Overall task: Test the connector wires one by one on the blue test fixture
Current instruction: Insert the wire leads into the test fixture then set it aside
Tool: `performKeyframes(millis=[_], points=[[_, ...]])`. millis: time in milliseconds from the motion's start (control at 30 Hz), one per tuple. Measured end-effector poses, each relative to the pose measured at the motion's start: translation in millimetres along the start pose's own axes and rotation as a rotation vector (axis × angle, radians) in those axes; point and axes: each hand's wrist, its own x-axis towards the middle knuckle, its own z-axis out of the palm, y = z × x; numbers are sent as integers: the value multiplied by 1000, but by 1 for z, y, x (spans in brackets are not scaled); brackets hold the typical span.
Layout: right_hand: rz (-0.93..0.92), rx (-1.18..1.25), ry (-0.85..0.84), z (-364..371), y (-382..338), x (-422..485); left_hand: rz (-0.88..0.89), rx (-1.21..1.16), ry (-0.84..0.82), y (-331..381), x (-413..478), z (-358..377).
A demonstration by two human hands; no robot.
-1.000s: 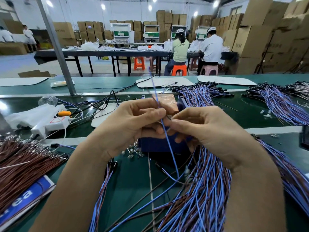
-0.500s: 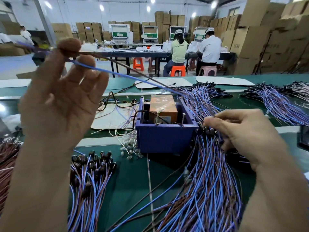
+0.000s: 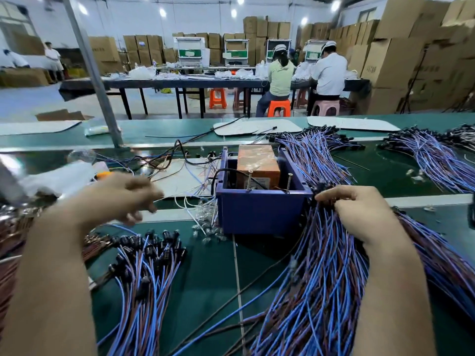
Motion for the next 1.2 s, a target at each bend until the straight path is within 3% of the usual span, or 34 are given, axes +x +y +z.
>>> performKeyframes(millis=[167, 467, 633, 733, 800, 900, 1000, 1100, 1200], points=[[-54, 40, -44, 0, -10, -6, -226, 401, -186, -21, 5, 24], [-43, 105, -93, 1, -21, -12, -251, 577, -15, -20, 15, 39], [-65, 127, -113, 0, -27, -16, -211, 445, 129, -19, 19, 41], [-93, 156, -169, 2, -29, -17, -6, 138, 270, -1, 17, 39], [-76, 316, -283, 5, -37, -20, 177, -167, 291, 25, 5, 43], [-28, 621, -503, 9, -52, -30, 589, -503, 172, 68, -25, 53], [-25, 681, -726, 12, -63, -39, 942, -654, -71, 97, -54, 70], [-11, 774, -752, 15, -65, -39, 1021, -665, -310, 107, -69, 78], [-31, 968, -604, 10, -64, -35, 910, -684, -527, 105, -74, 74]])
